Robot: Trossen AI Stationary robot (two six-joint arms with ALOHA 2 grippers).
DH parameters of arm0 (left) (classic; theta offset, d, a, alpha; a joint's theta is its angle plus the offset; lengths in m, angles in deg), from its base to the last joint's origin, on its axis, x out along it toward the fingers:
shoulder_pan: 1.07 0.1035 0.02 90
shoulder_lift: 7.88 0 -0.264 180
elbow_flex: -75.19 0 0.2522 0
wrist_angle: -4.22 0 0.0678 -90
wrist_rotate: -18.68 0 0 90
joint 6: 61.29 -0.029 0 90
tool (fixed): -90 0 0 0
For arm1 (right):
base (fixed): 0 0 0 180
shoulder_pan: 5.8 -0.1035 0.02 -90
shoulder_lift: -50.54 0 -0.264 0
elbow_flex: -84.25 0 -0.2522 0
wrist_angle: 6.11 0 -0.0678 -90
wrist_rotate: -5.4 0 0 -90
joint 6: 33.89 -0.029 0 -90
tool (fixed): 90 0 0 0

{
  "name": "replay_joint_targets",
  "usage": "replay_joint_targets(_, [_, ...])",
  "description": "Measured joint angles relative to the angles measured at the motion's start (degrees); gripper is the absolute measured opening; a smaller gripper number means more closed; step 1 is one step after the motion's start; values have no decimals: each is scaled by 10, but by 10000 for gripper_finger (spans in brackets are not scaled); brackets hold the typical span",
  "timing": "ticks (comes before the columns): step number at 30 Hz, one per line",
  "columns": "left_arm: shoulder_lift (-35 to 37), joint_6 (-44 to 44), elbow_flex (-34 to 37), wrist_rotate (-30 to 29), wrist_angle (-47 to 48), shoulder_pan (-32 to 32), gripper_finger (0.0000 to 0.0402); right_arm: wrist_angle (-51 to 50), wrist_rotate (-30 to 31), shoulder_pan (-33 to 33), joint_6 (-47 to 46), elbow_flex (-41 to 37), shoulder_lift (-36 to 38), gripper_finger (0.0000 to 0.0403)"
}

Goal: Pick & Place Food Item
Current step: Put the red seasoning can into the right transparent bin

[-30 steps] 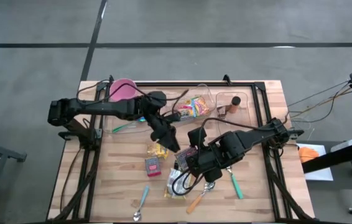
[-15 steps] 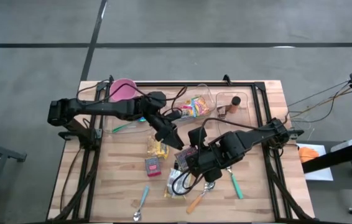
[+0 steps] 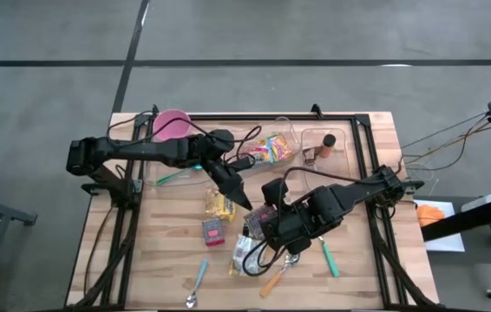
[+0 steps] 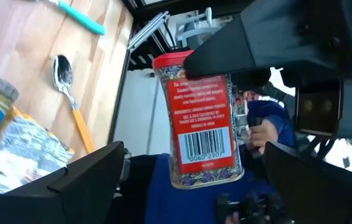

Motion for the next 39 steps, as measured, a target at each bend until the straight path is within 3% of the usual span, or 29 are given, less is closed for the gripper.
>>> replay_joint_targets(15, [0, 64, 0, -28, 0, -33, 393, 34, 9, 26, 39, 0, 0, 306])
replay_joint_targets(24, [0, 44, 0, -32, -5, -40, 386, 54, -7, 26, 45, 0, 0, 306])
replay_joint_targets(28, [0, 42, 0, -32, -5, -43, 339, 54, -7, 27, 46, 0, 0, 306])
replay_joint_targets(35, [-1, 25, 0, -34, -4, -42, 185, 56, -10, 27, 46, 0, 0, 306])
replay_joint_targets(39, [-1, 22, 0, -34, -3, -42, 179, 59, -10, 27, 47, 0, 0, 306])
